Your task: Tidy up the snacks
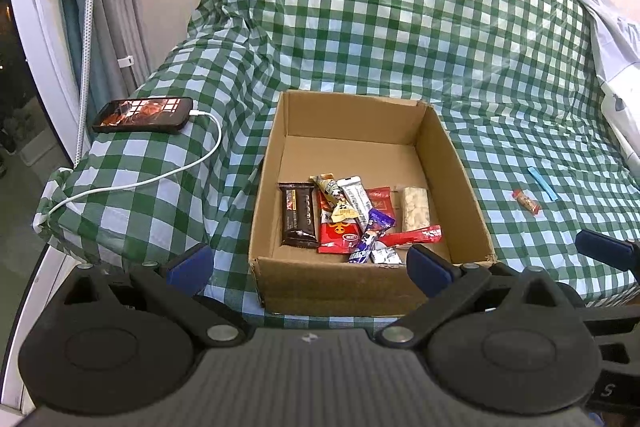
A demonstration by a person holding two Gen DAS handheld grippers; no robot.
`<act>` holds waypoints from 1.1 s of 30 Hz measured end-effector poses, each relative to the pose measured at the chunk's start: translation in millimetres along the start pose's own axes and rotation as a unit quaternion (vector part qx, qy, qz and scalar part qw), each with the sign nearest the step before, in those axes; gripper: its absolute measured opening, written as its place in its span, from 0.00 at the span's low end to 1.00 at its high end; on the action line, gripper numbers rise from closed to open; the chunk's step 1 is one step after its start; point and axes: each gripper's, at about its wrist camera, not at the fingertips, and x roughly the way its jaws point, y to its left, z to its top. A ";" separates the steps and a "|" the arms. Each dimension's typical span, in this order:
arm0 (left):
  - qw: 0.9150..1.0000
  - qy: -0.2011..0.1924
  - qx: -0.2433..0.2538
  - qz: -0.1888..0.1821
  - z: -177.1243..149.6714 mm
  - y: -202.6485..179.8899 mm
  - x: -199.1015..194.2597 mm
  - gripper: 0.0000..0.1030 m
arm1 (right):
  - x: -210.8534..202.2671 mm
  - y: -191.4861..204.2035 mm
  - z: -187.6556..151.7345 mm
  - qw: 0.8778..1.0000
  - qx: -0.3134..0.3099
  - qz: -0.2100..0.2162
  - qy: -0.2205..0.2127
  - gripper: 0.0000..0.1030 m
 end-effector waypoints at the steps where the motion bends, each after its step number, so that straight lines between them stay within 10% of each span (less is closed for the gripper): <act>1: 1.000 0.000 0.000 0.000 -0.4 -0.2 -0.6 1.00 | -0.2 -0.3 -0.3 1.000 0.000 0.000 0.000 0.97; 33: 1.000 0.010 0.005 0.004 -0.7 0.6 6.4 1.00 | 0.6 -1.4 -6.0 1.000 0.001 0.002 0.005 0.97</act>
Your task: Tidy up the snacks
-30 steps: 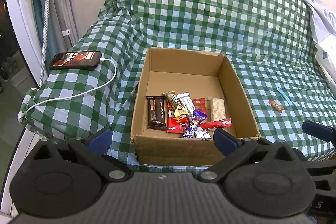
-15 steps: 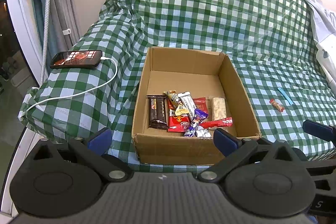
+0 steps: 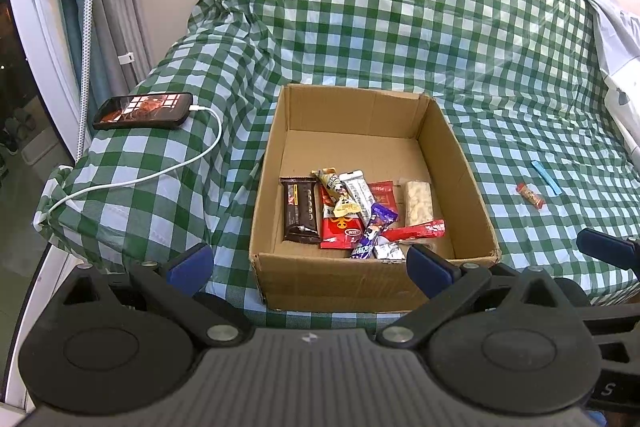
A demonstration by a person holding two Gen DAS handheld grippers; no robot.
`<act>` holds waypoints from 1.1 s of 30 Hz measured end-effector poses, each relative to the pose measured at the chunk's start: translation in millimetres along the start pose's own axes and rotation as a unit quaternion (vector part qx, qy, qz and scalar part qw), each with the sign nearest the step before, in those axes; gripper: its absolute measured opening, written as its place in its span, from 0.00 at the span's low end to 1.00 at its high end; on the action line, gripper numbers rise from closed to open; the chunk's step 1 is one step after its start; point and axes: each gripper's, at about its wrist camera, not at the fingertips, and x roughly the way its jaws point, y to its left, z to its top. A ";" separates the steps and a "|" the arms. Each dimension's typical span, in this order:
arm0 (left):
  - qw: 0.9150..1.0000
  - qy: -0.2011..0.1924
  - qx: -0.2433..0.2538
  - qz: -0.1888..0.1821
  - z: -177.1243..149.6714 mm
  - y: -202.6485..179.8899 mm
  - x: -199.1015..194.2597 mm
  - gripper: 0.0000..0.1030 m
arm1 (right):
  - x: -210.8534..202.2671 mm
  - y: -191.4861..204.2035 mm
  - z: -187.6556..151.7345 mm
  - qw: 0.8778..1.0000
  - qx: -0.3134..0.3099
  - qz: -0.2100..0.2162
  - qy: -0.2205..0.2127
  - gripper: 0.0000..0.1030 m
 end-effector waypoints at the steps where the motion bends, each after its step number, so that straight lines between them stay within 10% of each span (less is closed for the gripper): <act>1: 1.000 0.001 0.000 0.000 0.0 -0.3 0.6 1.00 | -0.6 -0.3 -0.9 1.000 0.001 0.000 0.001 0.97; 33: 0.997 0.064 0.026 -0.032 27.8 -61.4 41.8 1.00 | 18.7 -69.1 -10.5 0.998 0.062 -0.029 0.011 0.98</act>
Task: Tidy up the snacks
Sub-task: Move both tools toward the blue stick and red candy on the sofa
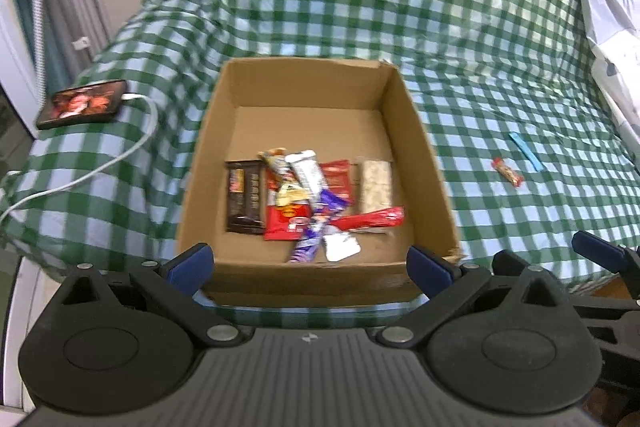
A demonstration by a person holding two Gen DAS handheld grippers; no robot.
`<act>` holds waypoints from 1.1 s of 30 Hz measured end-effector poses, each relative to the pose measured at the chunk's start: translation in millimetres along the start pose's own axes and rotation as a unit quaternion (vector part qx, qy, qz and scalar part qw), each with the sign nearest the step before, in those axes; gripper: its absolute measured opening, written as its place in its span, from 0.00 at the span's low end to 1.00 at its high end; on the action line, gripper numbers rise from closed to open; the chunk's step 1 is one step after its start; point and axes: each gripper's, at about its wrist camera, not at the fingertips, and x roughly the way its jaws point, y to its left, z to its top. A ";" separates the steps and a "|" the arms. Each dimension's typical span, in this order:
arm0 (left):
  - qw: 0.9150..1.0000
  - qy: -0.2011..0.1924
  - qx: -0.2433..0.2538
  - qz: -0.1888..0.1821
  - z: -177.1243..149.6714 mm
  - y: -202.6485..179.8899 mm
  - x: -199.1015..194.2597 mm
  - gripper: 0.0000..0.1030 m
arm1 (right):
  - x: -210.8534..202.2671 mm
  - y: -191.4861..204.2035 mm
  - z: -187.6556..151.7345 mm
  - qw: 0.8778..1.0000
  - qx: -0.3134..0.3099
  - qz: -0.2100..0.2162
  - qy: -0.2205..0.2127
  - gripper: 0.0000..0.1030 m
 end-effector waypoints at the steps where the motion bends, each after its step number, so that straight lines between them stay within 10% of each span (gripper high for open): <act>1: 1.000 0.004 0.005 -0.003 2.9 -6.9 3.1 1.00 | 0.4 -7.7 0.3 1.000 0.007 -0.006 -0.001 0.98; 19: 0.988 0.108 0.027 -0.107 98.6 -197.6 148.5 1.00 | 31.8 -221.2 10.7 0.973 0.135 -0.187 -0.027 0.98; 33: 0.968 0.235 -0.048 -0.071 138.7 -305.3 347.6 1.00 | 217.4 -341.2 25.5 0.984 0.041 -0.172 0.015 0.97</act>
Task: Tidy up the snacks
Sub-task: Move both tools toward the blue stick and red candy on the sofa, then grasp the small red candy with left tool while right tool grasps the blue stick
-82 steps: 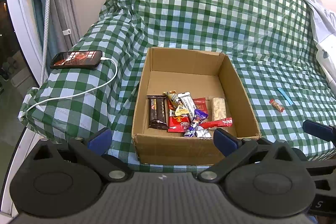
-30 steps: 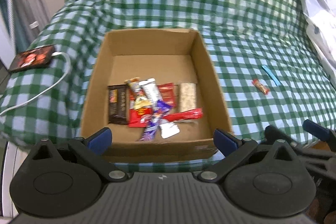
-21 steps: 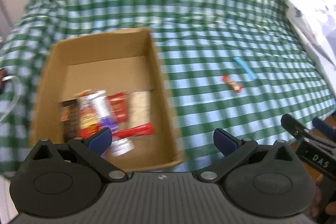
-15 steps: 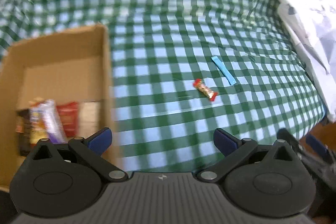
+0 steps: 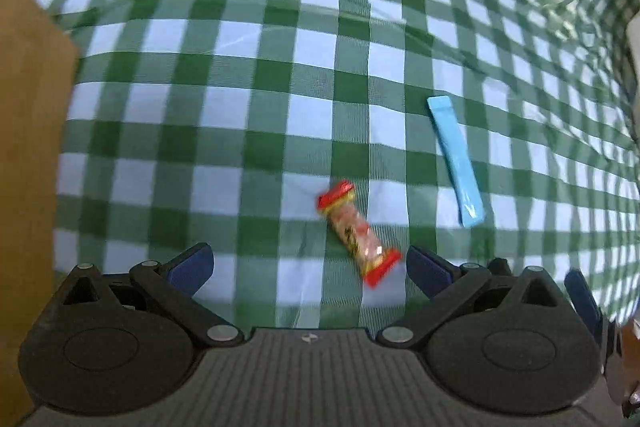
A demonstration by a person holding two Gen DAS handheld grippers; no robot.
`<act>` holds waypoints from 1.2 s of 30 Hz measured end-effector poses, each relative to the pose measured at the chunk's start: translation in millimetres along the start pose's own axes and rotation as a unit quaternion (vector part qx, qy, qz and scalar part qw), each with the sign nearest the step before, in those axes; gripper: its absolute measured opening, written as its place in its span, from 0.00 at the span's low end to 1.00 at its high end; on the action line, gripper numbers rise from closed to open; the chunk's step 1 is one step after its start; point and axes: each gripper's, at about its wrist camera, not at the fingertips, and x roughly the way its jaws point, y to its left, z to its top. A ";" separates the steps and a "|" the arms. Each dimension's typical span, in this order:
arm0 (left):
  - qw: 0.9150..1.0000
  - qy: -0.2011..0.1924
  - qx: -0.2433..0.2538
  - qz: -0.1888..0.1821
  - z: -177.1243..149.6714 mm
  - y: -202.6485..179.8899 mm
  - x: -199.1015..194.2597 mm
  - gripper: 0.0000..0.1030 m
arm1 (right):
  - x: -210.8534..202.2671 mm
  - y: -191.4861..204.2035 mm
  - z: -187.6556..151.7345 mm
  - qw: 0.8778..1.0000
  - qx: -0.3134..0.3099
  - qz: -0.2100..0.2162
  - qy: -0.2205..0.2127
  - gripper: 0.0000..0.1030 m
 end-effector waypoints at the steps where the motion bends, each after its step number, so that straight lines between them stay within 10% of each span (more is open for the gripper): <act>1: 1.000 0.003 -0.002 0.002 3.8 -2.4 8.2 1.00 | 11.8 0.1 0.6 1.000 -0.011 0.005 0.002 0.97; 10: 1.000 0.003 0.028 0.012 -1.0 -9.8 34.9 0.99 | 84.2 8.8 0.2 0.994 -0.106 0.030 -0.014 0.97; 13: 0.999 -0.027 0.036 0.027 -7.7 -5.8 24.8 0.69 | 90.8 13.2 2.0 0.988 -0.138 0.055 -0.036 0.84; 15: 0.997 -0.042 0.059 0.017 -10.2 -2.2 17.2 0.18 | 86.3 14.8 3.0 0.984 -0.141 0.101 -0.038 0.48; 18: 0.998 -0.029 0.060 -0.001 -9.9 9.2 9.4 0.17 | 76.9 27.8 1.0 0.981 -0.158 0.110 -0.035 0.19; 36: 0.982 -0.151 0.106 -0.031 -108.6 95.3 -174.8 0.17 | -132.1 73.8 14.6 0.987 -0.011 0.132 -0.088 0.18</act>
